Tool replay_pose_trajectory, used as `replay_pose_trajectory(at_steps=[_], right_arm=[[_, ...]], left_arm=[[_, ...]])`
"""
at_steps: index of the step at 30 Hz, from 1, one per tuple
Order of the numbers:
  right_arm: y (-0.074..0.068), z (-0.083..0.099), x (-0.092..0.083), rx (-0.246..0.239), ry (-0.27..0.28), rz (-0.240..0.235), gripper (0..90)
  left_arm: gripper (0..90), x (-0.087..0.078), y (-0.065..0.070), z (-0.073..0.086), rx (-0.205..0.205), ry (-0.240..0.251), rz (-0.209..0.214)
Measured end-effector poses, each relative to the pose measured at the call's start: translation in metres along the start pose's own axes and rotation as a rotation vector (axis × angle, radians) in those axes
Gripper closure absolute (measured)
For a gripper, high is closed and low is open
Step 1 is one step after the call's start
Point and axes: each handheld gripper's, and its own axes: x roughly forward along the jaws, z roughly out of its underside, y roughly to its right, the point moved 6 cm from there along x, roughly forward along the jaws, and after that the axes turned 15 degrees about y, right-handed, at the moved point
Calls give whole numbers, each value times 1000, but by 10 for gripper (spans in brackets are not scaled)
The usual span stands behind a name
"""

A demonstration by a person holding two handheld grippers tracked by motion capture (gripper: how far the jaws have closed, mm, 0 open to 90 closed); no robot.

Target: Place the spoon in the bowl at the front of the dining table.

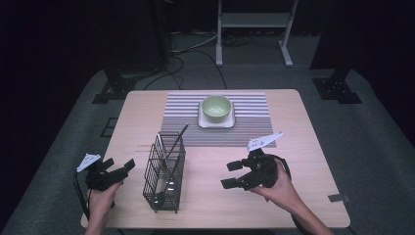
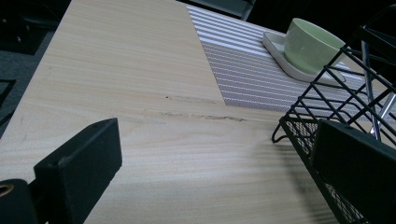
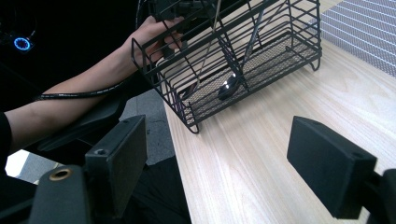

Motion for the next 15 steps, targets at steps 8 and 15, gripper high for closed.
replay_pose_trajectory(at_steps=[8,15], right_arm=[[-2,-7,5,4,-3,-8,191],[-4,-12,9,5,-9,-17,192]], left_arm=[[10,0,0,0,-1,0,0],[10,0,0,0,0,1,1]])
